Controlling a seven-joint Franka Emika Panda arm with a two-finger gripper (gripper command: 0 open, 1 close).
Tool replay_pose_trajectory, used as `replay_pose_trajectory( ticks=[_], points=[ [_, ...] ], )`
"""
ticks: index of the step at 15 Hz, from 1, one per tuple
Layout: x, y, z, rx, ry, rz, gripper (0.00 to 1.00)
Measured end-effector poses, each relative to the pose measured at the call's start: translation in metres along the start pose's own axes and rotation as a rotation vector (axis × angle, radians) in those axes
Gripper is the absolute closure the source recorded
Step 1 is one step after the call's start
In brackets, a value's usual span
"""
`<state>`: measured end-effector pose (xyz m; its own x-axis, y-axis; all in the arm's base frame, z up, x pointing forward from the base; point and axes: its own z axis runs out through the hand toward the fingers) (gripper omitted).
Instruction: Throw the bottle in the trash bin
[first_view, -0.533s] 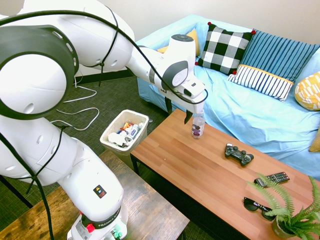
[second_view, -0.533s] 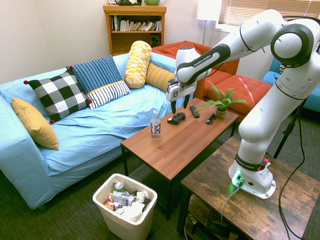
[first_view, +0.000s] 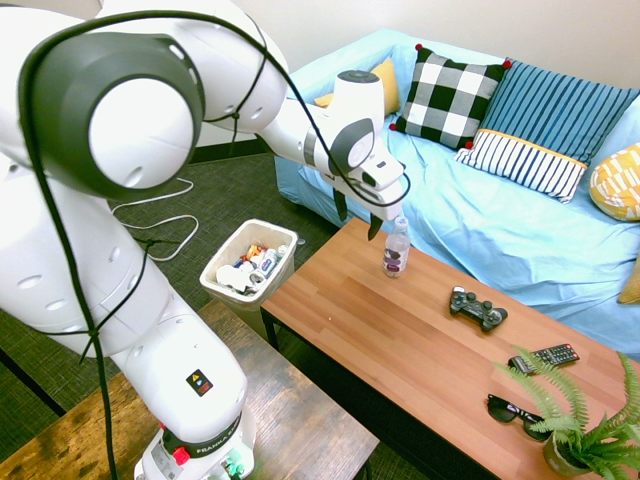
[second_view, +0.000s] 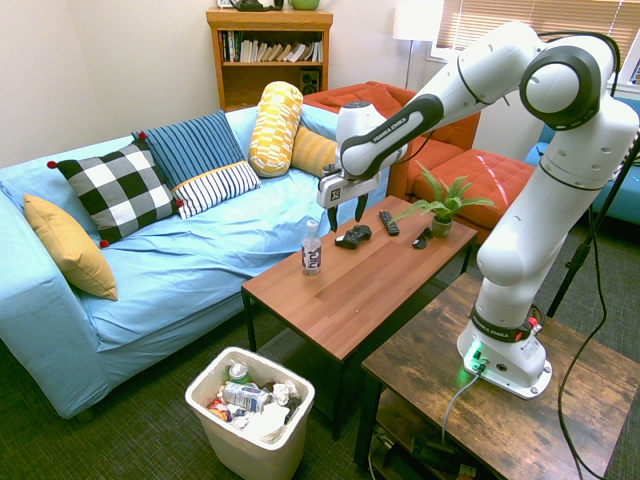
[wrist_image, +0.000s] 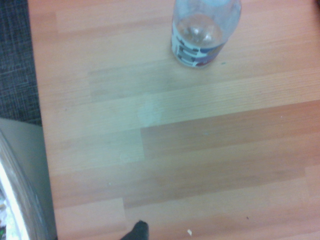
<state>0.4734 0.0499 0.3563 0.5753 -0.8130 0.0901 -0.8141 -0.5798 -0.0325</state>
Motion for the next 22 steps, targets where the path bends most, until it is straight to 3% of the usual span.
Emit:
replay_pose_trajectory(
  ticks=[6,12,17,18,22],
  points=[
    [0.049,-0.055,0.032,-0.049,0.013,0.131,0.0],
    [0.079,-0.108,0.077,-0.112,-0.009,0.159,0.0],
    [0.096,-0.127,0.116,-0.15,-0.024,0.194,0.0],
    [0.098,-0.128,0.119,-0.149,-0.029,0.201,1.0],
    [0.101,-0.13,0.12,-0.14,-0.043,0.218,1.0]
  ],
)
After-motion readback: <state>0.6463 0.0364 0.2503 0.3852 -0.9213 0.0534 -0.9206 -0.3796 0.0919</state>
